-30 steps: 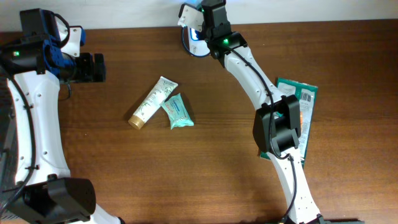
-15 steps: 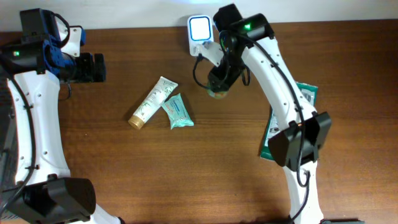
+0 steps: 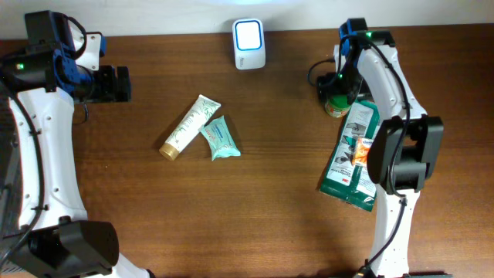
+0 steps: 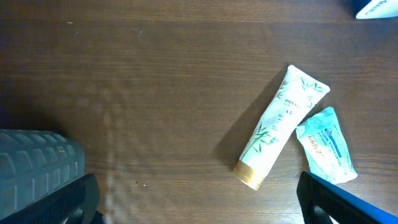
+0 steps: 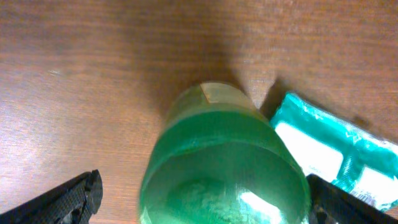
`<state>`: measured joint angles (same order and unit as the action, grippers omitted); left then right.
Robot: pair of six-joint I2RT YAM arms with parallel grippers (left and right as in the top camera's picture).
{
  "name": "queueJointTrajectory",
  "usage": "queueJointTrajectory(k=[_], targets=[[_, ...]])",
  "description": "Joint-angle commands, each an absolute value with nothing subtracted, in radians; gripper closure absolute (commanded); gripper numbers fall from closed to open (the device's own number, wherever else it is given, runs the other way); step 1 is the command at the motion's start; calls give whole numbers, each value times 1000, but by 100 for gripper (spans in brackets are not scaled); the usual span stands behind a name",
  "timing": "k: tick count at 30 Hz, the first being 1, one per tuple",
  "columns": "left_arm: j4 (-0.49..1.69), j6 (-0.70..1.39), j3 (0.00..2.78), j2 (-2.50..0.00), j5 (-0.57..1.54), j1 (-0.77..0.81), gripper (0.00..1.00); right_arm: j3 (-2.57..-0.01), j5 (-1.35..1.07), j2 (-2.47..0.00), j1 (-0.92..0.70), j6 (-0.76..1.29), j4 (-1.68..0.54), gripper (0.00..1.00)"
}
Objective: Scan the item barcode
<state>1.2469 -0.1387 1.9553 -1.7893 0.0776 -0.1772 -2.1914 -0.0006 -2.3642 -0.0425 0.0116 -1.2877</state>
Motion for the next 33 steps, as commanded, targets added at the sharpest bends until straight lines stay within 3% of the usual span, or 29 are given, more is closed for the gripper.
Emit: queueJointTrajectory(k=[1, 3, 5, 8, 12, 13, 19, 22, 23, 24, 25, 28, 33], targets=[[1248, -152, 1964, -1773, 81, -180, 1, -2329, -31, -2217, -100, 20, -1343, 1], [1248, -152, 1964, -1773, 81, -180, 1, -2356, -114, -2167, -146, 20, -1370, 2], [1248, -152, 1964, -1773, 81, -180, 1, -2331, -400, -2180, -212, -7, -1368, 2], [1248, -152, 1964, -1773, 81, -180, 1, -2188, -408, -2240, -349, 17, -1275, 23], [1248, -152, 1964, -1773, 81, -180, 1, -1889, -408, -2252, -495, 177, -926, 40], [1248, -152, 1964, -1773, 81, -180, 1, -1794, -408, -2252, -518, 257, -808, 52], [1248, -152, 1964, -1773, 81, -180, 1, -1641, -458, -2300, -550, 357, -560, 52], [1248, -152, 1964, -1773, 81, -180, 1, -1641, -461, -2342, -579, 356, -556, 55], [1248, -152, 1964, -1773, 81, -180, 1, -1641, -460, -2347, -584, 356, -559, 65], [1248, -152, 1964, -1773, 81, -180, 1, -1641, -461, -2348, -584, 356, -564, 83], [1248, -152, 1964, -1773, 81, -180, 1, -1642, -463, -2347, -581, 356, -568, 96], [1248, -152, 1964, -1773, 81, -180, 1, -1669, -449, -2279, -554, 297, -638, 96], [1248, -152, 1964, -1773, 81, -180, 1, -1689, 54, -2048, -555, 258, -931, 96]])
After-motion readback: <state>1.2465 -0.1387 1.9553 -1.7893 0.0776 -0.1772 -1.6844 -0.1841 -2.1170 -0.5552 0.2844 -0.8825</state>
